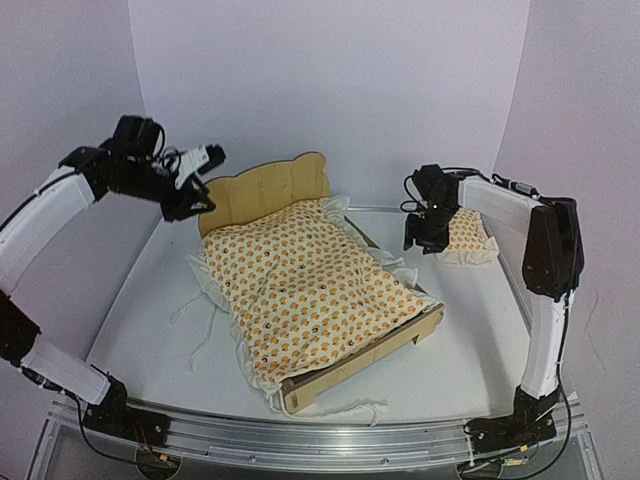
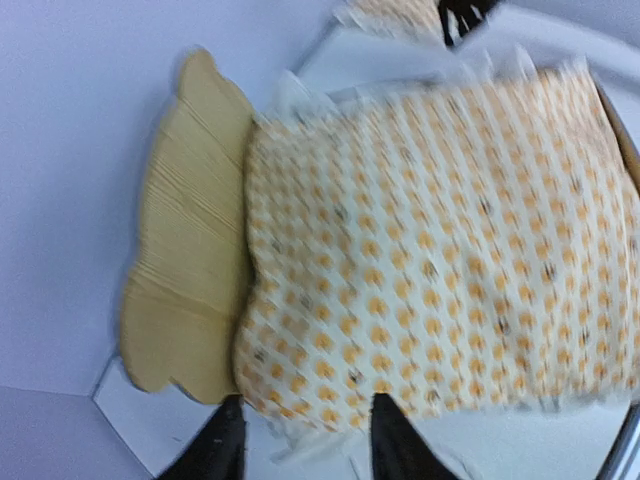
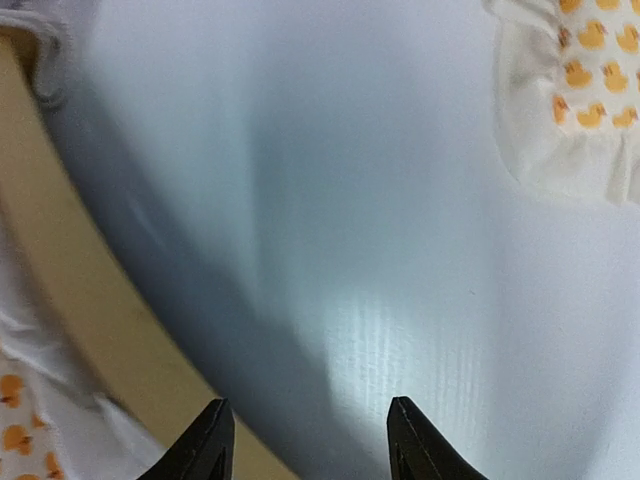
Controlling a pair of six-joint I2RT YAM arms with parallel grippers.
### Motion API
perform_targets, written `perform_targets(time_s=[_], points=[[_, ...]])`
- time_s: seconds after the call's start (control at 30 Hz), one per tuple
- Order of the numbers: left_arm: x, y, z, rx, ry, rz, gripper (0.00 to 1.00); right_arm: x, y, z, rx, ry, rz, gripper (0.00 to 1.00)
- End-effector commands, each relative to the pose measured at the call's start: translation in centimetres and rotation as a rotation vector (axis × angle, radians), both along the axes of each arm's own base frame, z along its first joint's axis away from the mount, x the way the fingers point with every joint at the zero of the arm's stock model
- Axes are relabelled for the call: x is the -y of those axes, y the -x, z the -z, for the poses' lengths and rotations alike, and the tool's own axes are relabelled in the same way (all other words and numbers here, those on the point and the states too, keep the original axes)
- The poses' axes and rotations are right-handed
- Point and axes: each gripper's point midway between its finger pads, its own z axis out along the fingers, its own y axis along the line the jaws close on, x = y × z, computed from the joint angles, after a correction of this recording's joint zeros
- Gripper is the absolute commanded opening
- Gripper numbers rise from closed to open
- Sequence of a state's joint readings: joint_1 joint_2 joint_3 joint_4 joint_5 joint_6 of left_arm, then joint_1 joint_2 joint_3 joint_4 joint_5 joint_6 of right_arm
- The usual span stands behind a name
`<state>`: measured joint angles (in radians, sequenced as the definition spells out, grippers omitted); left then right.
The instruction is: Set up the pet bed
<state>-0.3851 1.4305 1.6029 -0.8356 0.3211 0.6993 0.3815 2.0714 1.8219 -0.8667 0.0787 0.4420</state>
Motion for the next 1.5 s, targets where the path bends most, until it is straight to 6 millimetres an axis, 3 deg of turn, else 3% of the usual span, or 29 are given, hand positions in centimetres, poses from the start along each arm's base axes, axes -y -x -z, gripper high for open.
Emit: perform_targets(time_s=[0.0,0.1,0.17,0.47,0.6,0.7,0.83,1.0,1.2,1.33,1.47], points=[[-3.9,6.8,17.2,-0.388,-0.231,-0.013,0.30,2.2,3.4,3.1,-0.125,0.036,0.035,0.51],[-4.8,9.5,21.3,-0.410,-0.242,0.001,0.29,2.0,5.1,4.4,-0.178,0.018,0.017,0.51],[-5.0,9.7,22.8,-0.382,-0.230,-0.007,0.29,1.9,5.9,4.6,-0.189,0.007,0.003,0.50],[-1.8,6.2,26.1,-0.365,-0.058,-0.028,0.30,-1.5,11.7,5.0,-0.237,-0.149,-0.076,0.49],[0.5,3.6,26.3,-0.353,0.007,0.019,0.30,-3.1,13.4,5.1,-0.221,-0.203,-0.073,0.49],[2.3,0.6,26.2,-0.360,0.030,0.044,0.30,-4.6,13.8,5.4,-0.197,-0.236,-0.074,0.49],[4.7,-5.3,25.0,-0.305,0.043,0.038,0.30,-7.1,13.4,5.6,-0.169,-0.261,-0.106,0.49],[7.4,-10.6,23.7,-0.234,0.064,0.066,0.31,-11.9,12.7,5.4,-0.148,-0.292,-0.185,0.49],[7.9,-13.0,23.9,-0.178,0.037,0.071,0.31,-19.7,15.5,5.0,-0.132,-0.338,-0.345,0.49],[6.3,-13.9,23.6,-0.154,0.016,0.044,0.35,-25.4,18.6,5.1,-0.131,-0.375,-0.461,0.49],[1.6,-17.0,21.2,-0.103,0.041,-0.072,0.44,-31.4,21.2,4.6,-0.107,-0.415,-0.615,0.50]])
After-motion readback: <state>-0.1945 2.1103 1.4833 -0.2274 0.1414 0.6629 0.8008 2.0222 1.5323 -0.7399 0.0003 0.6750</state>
